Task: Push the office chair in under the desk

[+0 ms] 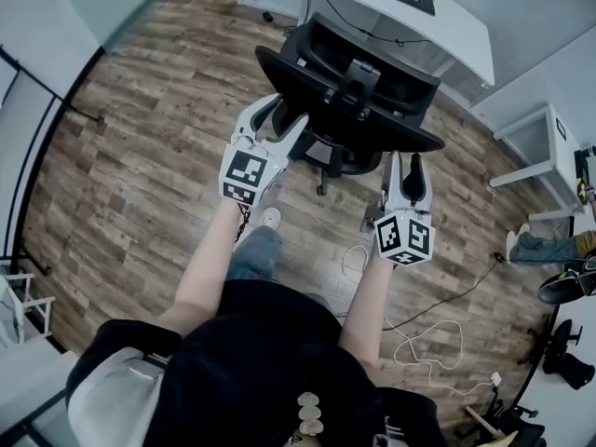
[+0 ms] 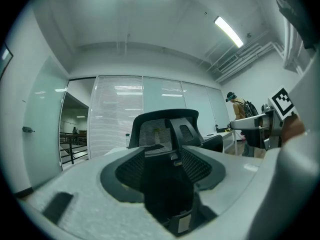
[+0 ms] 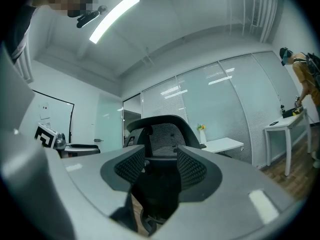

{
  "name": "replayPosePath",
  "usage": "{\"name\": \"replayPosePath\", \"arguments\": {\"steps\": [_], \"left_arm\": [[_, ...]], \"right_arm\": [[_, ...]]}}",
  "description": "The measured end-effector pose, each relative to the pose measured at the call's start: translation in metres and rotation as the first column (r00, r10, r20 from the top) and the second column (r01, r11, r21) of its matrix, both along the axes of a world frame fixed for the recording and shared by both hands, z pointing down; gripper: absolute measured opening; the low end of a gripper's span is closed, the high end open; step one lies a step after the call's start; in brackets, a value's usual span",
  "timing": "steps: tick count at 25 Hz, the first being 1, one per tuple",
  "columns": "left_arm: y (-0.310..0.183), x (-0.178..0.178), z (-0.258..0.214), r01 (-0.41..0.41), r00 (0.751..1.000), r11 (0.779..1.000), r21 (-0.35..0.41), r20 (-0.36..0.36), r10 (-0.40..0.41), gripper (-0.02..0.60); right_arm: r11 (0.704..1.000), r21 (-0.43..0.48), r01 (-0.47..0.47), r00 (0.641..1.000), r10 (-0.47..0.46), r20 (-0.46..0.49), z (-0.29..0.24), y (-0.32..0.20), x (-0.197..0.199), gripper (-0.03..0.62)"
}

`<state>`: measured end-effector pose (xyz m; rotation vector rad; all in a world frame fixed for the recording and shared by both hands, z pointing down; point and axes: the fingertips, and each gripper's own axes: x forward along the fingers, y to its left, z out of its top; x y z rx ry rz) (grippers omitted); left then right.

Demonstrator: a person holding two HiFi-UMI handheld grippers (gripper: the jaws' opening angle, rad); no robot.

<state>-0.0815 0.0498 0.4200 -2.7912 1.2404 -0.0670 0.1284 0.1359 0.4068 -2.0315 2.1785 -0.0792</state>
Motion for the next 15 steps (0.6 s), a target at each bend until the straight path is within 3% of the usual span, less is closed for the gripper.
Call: {"name": "replayPosePath", "arguments": {"steps": [9, 15], "left_arm": [[-0.076, 0.025, -0.014, -0.066, 0.997, 0.998, 0.004, 0.048, 0.066, 0.221], [-0.113, 0.026, -0.015, -0.105, 0.994, 0.994, -0.014, 0.041, 0.106, 0.222]], "right_arm": [[0.998, -0.013, -0.055, 0.998, 0.055, 0.018, -0.010, -0.073, 0.022, 0.190], [0.996, -0.031, -0.089, 0.996, 0.089, 0.002, -0.012, -0.103, 0.026, 0.189]]}}
